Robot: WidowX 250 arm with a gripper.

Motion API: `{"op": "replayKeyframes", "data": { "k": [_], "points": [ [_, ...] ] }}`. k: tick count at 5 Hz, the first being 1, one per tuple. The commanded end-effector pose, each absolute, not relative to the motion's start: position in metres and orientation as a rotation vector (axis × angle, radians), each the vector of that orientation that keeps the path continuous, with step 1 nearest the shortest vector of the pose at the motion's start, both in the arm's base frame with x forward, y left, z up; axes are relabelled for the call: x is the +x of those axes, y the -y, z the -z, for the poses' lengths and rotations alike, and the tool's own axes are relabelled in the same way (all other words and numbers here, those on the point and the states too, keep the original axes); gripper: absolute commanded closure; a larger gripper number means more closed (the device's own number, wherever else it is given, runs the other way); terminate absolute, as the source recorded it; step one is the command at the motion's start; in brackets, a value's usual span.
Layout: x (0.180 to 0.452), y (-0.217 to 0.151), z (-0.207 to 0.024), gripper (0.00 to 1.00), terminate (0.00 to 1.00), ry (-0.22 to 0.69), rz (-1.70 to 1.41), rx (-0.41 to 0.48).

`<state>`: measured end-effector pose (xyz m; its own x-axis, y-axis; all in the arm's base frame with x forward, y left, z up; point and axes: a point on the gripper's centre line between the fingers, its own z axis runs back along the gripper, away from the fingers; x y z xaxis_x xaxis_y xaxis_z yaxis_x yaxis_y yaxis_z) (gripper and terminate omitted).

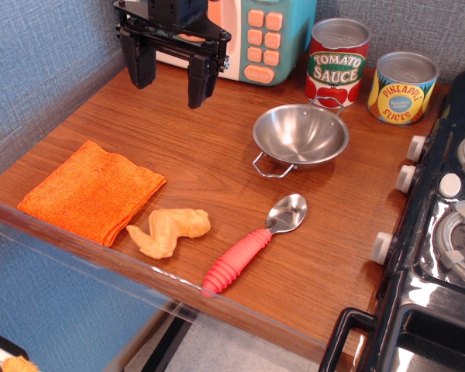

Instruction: Put the napkin right under the microwave.

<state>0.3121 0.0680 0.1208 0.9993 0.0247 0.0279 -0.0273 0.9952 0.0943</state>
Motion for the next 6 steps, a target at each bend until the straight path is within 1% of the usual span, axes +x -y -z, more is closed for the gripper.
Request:
{"op": "replayKeyframes", "data": {
  "k": [1,2,3,4,6],
  "points": [
    [0.312,-0.068,-0.121,0.00,0.00,0.027,-0.026,0.095],
    [0.294,-0.089,-0.123,0.00,0.00,0.086,-0.063,0.045],
    [0.280,-0.107,-0.118,0.00,0.00,0.124,-0.063,0.040],
    [0.268,-0.127,-0.097,0.00,0.00,0.114,-0.035,0.057],
    [0.258,-0.143,-0.042,0.00,0.00,0.076,0.006,0.058]
  ]
}}
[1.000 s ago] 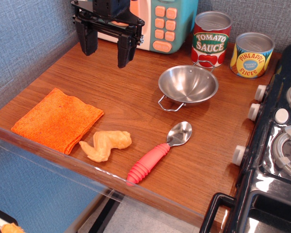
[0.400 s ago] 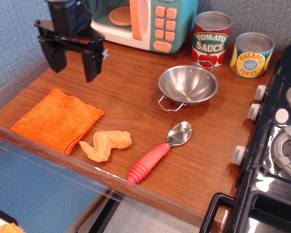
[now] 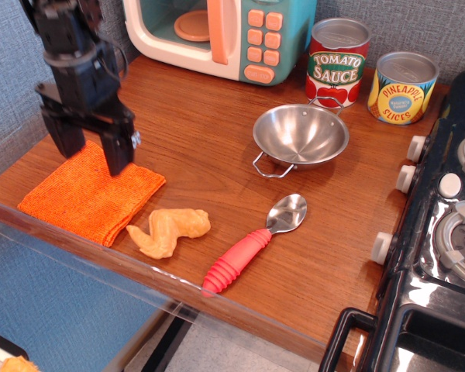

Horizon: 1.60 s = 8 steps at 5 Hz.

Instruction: Put the napkin right under the microwave.

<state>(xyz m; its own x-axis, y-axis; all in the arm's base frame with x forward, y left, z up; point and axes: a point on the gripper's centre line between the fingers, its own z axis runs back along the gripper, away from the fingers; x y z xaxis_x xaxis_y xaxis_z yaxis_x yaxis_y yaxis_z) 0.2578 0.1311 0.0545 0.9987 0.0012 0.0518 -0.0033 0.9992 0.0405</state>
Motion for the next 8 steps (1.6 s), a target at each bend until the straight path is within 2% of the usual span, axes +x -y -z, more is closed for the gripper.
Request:
{"op": "replayKeyframes", "data": {
  "k": [1,3,5,7,8],
  "points": [
    [0.252,-0.146,-0.028,0.00,0.00,0.055,0.015,0.044],
    [0.241,-0.149,-0.011,0.00,0.00,0.045,0.052,0.060],
    [0.251,-0.153,0.007,0.00,0.00,0.010,0.033,0.048],
    [0.326,-0.158,0.008,0.00,0.00,0.032,-0.034,0.014],
    [0.369,-0.141,0.013,0.00,0.00,0.045,-0.019,0.005]
  ]
}}
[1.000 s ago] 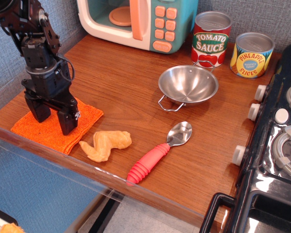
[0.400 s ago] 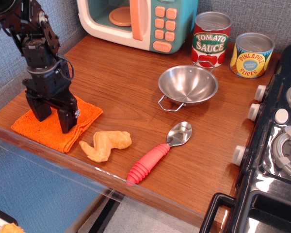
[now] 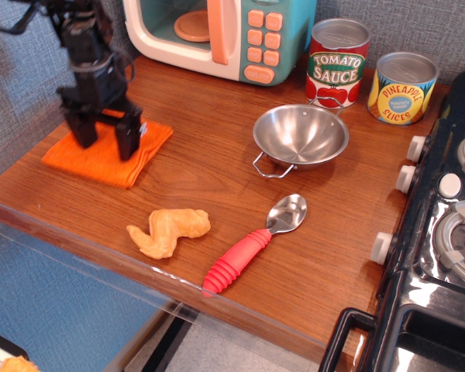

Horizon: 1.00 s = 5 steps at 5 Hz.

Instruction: Put the napkin right under the microwave.

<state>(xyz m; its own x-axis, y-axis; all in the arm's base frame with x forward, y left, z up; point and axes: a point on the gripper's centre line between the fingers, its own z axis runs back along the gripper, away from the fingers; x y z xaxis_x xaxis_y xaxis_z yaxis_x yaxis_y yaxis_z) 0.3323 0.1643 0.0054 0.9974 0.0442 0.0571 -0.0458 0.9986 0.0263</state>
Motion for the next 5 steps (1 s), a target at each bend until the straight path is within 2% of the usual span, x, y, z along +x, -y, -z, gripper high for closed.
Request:
{"op": "replayKeyframes", "data": {
  "k": [1,2,3,4,5],
  "points": [
    [0.395,-0.123,0.019,0.00,0.00,0.038,-0.012,0.003],
    [0.413,-0.104,0.026,0.00,0.00,0.038,0.022,-0.005],
    [0.418,-0.097,0.025,0.00,0.00,0.041,0.034,0.014],
    [0.426,-0.098,0.000,0.00,0.00,0.092,0.014,0.031],
    [0.439,-0.095,-0.050,0.00,0.00,0.165,-0.007,0.011]
  ]
}}
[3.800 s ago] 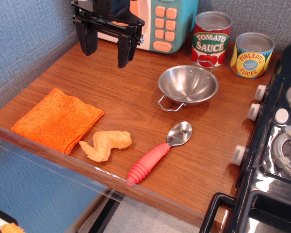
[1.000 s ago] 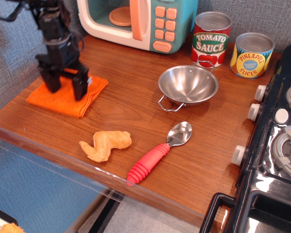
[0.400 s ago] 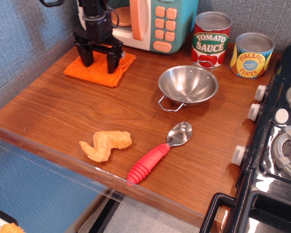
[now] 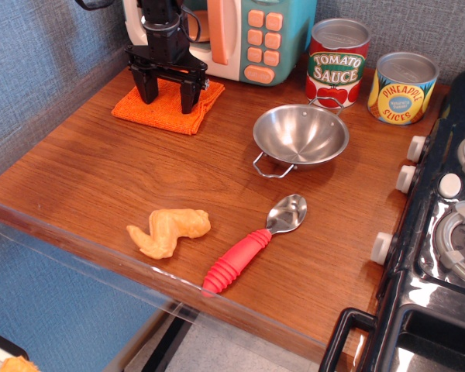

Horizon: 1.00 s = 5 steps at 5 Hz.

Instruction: Put the napkin right under the microwave.

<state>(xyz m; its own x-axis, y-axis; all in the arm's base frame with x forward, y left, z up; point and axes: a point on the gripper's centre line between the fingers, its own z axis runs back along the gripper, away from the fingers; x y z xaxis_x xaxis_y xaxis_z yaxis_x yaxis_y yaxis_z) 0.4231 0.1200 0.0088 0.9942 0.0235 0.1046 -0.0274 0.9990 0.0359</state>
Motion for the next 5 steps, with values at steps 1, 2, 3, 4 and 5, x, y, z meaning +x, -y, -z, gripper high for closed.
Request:
{"op": "replayKeyframes", "data": {
  "k": [1,2,3,4,5],
  "points": [
    [0.443,-0.089,-0.089,0.00,0.00,0.221,0.001,-0.034],
    [0.438,-0.088,-0.116,0.00,0.00,0.238,0.017,-0.040],
    [0.426,-0.093,-0.127,0.00,0.00,0.239,0.018,-0.017],
    [0.386,-0.106,-0.131,0.00,0.00,0.222,0.003,0.026],
    [0.344,-0.121,-0.126,0.00,0.00,0.203,-0.019,0.030]
  ]
}}
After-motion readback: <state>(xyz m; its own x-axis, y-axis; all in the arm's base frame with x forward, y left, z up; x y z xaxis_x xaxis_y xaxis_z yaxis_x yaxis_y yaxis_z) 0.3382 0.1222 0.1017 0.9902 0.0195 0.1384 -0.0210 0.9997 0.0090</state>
